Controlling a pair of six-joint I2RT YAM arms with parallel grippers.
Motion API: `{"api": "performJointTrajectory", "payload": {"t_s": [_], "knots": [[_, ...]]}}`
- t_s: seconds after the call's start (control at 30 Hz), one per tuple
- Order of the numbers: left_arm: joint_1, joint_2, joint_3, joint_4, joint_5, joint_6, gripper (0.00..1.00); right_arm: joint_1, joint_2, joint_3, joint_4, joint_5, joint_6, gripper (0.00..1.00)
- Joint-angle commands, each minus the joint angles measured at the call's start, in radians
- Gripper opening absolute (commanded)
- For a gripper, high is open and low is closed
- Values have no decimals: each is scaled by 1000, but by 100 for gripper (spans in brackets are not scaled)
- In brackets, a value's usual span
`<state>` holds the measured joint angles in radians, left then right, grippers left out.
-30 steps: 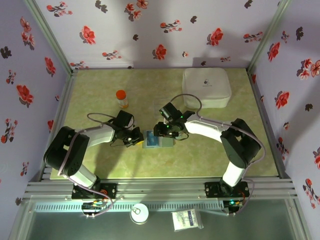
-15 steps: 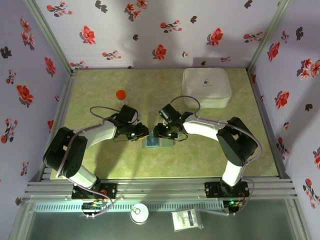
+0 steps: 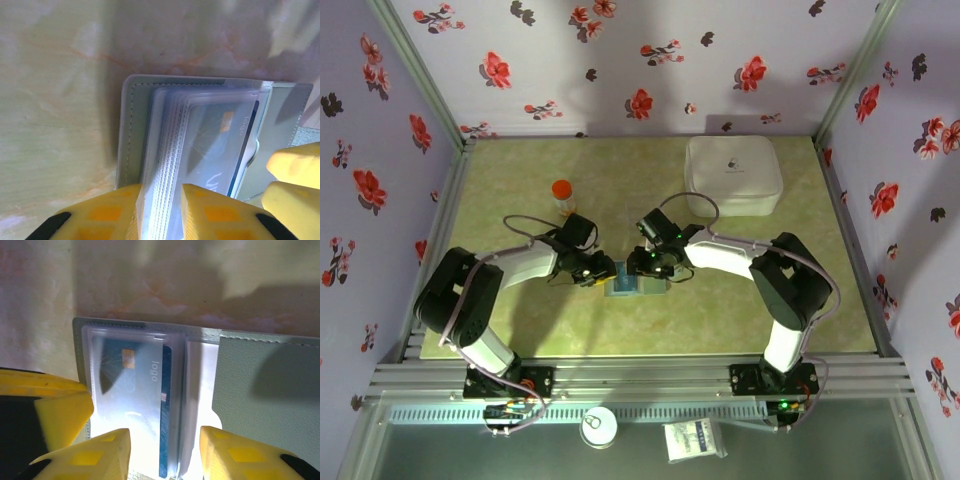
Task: Take the credit cards out of the card holder
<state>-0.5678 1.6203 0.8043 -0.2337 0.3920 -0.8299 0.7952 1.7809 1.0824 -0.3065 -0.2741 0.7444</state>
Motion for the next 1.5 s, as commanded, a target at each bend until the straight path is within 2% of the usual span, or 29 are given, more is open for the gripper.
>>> {"api": "performJointTrajectory", "payload": {"t_s": [0.0,0.37,0.77,1.17,1.47], "knots": [[-4,17,3,-24,-12,28,25,6,23,4,38,-34,18,37],[-4,23,-14,-24,-15,23,17,7,64,10,92,-68,35,31],[-3,24,-16,-24,-15,23,17,8,78,2,55,-27,26,26],[-2,23,-19,-22,-15,20,17,9,28,21,-52,54,-8,26],[-1,-16,-9,-34,-22,18,16,9,-13,10,-41,51,-5,26]]}}
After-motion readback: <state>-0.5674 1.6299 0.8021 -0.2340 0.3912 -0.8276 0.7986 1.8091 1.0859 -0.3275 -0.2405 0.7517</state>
